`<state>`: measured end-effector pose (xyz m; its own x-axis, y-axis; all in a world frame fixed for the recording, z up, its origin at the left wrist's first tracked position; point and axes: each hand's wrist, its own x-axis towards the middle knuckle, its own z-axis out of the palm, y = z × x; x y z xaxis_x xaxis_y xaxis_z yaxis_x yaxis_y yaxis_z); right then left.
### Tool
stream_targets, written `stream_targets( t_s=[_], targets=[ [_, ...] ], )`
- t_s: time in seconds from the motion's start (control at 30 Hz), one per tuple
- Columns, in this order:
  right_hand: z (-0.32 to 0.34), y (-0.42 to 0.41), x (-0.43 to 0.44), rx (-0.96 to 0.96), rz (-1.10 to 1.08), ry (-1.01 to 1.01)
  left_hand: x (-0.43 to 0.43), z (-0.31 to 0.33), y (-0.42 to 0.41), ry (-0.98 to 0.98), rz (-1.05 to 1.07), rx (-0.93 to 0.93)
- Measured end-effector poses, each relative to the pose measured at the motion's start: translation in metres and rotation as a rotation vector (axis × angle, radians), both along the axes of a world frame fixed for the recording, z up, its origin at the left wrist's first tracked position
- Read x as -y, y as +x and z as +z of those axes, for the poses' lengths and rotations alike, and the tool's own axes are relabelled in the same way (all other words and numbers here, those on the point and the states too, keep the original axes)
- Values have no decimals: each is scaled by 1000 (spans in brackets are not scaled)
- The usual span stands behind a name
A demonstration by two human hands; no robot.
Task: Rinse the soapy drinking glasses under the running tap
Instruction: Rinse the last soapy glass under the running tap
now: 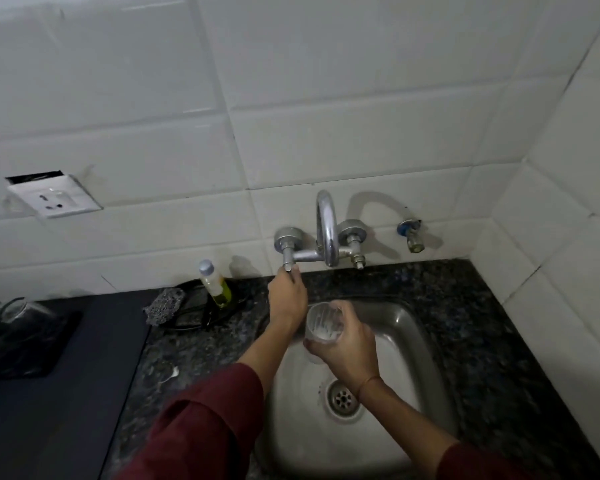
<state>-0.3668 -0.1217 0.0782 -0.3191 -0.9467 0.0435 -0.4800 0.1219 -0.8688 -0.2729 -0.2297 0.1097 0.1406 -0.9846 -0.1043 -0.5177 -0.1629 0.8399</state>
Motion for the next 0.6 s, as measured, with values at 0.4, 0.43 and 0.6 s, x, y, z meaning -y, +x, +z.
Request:
stream_targets(
  t_s=[0.4, 0.43, 0.6],
  targets=[
    [11, -1, 17, 23, -24, -48, 14, -14, 14, 17, 63, -103],
    [12, -2, 18, 25, -28, -49, 13, -15, 16, 11, 55, -131],
    [17, -4, 21, 19, -38, -61, -20, -39, 19, 189, 30, -509]
  ],
)
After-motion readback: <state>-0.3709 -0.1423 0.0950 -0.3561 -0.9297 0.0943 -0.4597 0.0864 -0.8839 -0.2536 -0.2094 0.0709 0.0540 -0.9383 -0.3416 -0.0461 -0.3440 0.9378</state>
